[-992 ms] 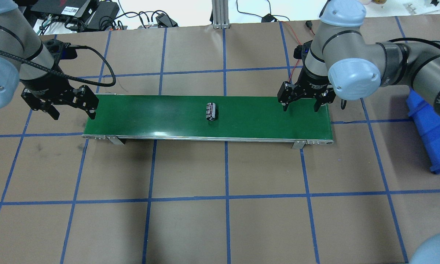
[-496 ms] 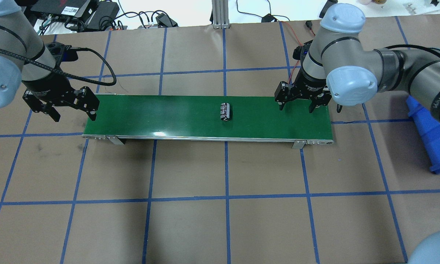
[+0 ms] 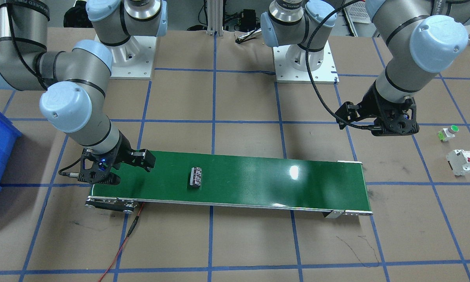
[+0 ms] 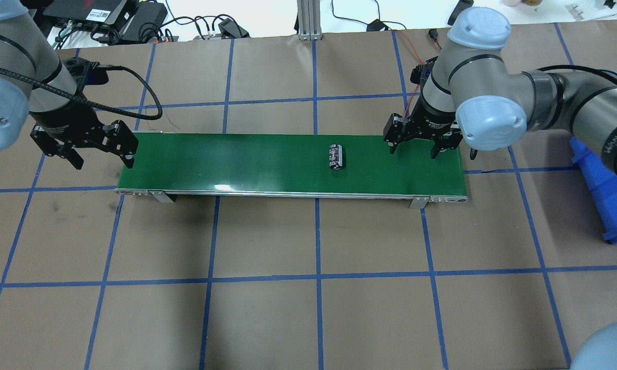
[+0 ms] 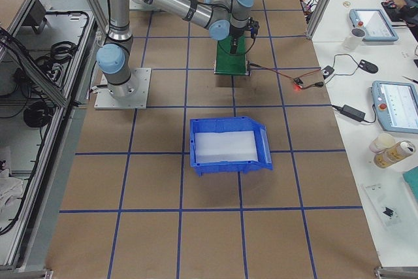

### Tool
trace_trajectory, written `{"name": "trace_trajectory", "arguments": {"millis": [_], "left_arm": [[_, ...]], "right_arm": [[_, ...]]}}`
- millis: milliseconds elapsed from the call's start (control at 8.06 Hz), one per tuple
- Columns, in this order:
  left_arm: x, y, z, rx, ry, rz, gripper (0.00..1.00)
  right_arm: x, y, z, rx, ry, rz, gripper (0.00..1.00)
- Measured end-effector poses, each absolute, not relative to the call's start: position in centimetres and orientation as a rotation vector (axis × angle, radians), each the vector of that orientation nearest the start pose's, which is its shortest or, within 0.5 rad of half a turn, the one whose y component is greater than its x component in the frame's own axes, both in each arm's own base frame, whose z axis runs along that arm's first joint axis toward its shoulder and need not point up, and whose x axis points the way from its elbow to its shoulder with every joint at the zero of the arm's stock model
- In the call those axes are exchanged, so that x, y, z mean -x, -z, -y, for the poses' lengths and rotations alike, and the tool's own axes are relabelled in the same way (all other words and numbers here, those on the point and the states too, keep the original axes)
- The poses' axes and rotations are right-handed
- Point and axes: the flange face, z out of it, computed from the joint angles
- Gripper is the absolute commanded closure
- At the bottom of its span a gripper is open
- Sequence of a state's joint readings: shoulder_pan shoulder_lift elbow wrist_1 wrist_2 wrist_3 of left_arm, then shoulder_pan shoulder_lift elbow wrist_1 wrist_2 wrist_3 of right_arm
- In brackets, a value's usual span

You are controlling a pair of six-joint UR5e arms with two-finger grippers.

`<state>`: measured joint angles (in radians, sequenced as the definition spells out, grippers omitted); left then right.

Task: Move capacitor from left to right
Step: 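Grasp the capacitor on the belt with the right gripper and lift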

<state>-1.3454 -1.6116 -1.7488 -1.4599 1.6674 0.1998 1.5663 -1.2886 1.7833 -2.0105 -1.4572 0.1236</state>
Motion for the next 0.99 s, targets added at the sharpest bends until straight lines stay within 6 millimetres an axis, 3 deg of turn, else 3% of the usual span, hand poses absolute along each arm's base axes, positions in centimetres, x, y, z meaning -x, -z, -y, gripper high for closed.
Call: {"name": "trace_trajectory", "arguments": {"millis": [992], "left_arm": [[1.4, -40.9, 49.7, 0.041, -0.133, -3.058, 0.00]], "right_arm": [[-17.1, -27.7, 55.7, -0.141, -0.043, -3.024, 0.11]]}}
